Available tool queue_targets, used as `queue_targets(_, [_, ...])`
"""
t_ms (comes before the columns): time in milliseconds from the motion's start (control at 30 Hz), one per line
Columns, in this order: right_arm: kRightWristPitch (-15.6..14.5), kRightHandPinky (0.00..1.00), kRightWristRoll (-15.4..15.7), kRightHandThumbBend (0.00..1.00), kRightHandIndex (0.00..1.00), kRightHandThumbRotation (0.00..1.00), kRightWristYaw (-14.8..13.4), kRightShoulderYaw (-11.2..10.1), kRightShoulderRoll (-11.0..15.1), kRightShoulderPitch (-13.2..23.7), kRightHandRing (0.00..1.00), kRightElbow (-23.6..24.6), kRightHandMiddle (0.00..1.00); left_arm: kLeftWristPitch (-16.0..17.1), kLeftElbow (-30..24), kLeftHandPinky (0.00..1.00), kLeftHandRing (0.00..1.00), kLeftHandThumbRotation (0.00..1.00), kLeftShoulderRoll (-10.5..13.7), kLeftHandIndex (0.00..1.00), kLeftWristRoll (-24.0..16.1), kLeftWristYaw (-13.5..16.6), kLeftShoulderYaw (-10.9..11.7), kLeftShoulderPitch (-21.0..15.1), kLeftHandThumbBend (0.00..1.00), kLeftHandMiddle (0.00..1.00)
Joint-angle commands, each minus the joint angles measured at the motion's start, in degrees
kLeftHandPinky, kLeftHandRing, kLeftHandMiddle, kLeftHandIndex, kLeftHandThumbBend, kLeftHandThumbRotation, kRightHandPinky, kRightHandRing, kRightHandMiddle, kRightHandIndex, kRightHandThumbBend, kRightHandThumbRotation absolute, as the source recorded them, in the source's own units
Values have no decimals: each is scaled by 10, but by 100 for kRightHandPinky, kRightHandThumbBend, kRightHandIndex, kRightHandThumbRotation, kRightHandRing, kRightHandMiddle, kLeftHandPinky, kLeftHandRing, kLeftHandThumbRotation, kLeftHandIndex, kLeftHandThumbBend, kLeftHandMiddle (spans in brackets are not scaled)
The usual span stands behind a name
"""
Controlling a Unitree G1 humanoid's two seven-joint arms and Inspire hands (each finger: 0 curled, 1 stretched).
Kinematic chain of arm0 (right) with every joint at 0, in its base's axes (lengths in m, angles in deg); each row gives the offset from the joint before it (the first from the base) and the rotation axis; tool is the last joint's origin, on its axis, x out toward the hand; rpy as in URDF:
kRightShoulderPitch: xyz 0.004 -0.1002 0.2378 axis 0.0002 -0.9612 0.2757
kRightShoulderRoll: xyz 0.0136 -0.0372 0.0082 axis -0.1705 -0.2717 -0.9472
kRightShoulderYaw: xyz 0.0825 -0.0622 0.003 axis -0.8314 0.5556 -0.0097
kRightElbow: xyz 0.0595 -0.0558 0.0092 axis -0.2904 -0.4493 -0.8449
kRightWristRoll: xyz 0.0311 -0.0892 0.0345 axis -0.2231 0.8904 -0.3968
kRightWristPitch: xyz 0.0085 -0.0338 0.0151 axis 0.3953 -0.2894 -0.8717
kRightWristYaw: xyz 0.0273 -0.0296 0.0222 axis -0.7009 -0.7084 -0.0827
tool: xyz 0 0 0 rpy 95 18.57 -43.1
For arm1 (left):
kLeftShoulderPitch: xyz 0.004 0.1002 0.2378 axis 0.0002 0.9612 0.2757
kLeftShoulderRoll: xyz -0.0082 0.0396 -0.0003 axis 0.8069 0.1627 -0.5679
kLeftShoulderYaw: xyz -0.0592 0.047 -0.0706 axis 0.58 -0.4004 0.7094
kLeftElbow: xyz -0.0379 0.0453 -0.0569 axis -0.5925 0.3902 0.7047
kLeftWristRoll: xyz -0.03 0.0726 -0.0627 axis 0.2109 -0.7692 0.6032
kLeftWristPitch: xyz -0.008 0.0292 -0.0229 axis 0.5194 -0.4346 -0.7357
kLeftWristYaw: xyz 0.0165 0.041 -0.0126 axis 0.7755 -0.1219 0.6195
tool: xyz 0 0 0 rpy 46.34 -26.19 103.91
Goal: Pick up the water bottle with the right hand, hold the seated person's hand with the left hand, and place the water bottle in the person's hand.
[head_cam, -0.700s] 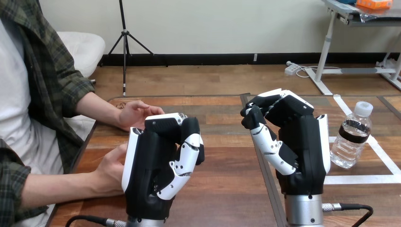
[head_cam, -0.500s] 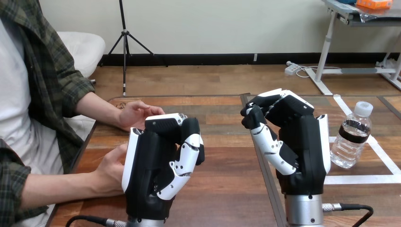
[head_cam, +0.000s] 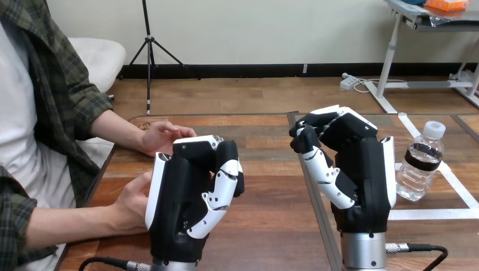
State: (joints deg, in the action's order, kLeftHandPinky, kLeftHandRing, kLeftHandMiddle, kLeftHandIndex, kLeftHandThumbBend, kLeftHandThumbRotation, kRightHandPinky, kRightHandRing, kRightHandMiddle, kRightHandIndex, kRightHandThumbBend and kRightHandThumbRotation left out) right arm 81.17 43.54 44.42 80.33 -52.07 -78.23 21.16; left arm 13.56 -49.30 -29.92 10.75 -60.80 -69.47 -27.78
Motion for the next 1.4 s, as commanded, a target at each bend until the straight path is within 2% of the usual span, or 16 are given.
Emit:
queue_targets(0, [19,30,15,49,45,36,-10,-7,-16,45,37,-4,46,13,6,7,11,0,-35,23,5,-2,-4,-38,0,20])
queue_targets(267, [33,35,35,49,49,37,-21,-11,-8,52,42,-15,50,13,9,7,11,0,-32,23,8,-5,-4,-39,0,20])
queue_targets(600, [28,47,96,55,65,40,-58,-29,3,54,60,-12,67,14,13,8,11,0,-34,23,14,-10,-4,-41,0,20])
queue_targets(733, [27,56,122,58,72,40,-75,-38,7,56,69,-11,75,16,15,8,11,0,-33,23,10,-9,-1,-43,0,20])
queue_targets(900, [23,62,155,60,76,40,-101,-48,13,59,74,-8,80,16,17,8,11,0,-32,23,10,-11,0,-45,0,20])
queue_targets(1167, [18,72,175,63,82,40,-121,-52,23,63,82,-7,86,17,20,8,11,0,-33,23,8,-9,2,-48,0,20])
queue_targets(1367, [16,78,179,64,85,39,-132,-54,29,67,87,-8,89,14,19,8,11,0,-33,24,9,-9,3,-49,0,20])
